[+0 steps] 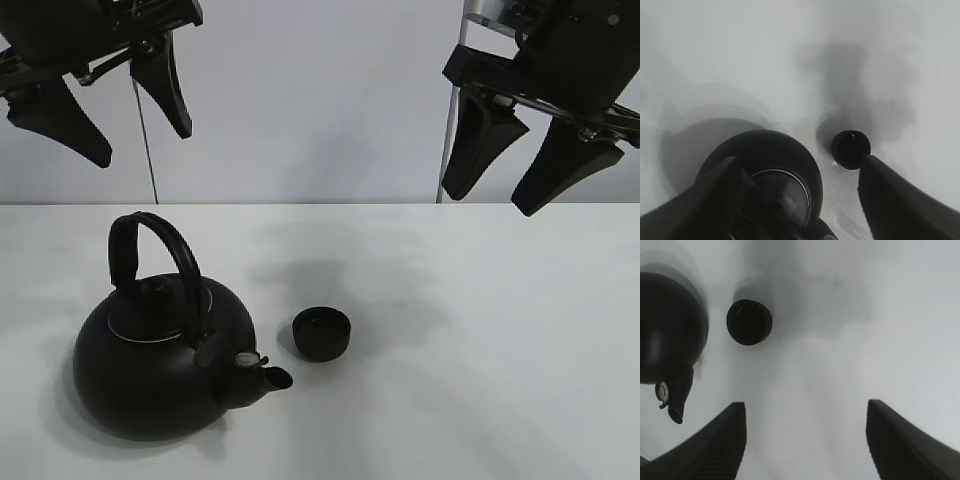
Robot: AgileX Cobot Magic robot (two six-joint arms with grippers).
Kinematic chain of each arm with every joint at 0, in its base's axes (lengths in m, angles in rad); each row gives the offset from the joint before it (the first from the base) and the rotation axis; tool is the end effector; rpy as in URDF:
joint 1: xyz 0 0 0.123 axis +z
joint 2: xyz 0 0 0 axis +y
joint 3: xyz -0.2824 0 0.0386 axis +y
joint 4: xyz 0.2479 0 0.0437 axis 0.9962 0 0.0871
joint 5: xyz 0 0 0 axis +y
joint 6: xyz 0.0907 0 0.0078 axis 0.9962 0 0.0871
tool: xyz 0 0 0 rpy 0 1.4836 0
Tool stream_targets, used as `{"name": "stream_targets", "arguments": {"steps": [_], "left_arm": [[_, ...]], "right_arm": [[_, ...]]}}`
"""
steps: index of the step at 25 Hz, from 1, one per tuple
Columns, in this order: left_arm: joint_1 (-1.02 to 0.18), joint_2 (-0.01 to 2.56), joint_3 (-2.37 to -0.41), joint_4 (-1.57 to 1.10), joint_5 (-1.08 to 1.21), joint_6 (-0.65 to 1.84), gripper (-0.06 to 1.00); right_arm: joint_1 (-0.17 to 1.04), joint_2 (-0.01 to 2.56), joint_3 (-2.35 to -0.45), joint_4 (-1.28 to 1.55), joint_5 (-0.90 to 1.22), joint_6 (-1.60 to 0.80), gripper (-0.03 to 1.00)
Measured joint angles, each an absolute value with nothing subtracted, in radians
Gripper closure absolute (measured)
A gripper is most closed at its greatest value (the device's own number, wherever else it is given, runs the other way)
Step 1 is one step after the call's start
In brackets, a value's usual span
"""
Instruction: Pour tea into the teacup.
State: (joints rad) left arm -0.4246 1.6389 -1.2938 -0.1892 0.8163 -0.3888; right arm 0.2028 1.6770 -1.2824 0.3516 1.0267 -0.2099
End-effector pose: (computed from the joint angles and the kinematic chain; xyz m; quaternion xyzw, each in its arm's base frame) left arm 0.3132 -0.1553 0.2804 -0.0285 0.9657 -0.1727 0.1920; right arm 0.3243 0.0941 0.2608 -0.1296 0.9718 0.1589 0.1168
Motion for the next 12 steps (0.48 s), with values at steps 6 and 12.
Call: {"name": "stream_targets", "arguments": {"steps": [6,12], "left_arm": [[-0.425,1.639,-1.294,-0.190,0.816,-0.389,0.46],[-0.425,1.639,-1.294,-0.190,0.816,-0.389,0.46]], "right_arm": [[0.203,1.677,-1.282,0.352,1.026,-0.210,0.50],[0.203,1.677,-1.282,0.352,1.021,-0.210,0.50]]}}
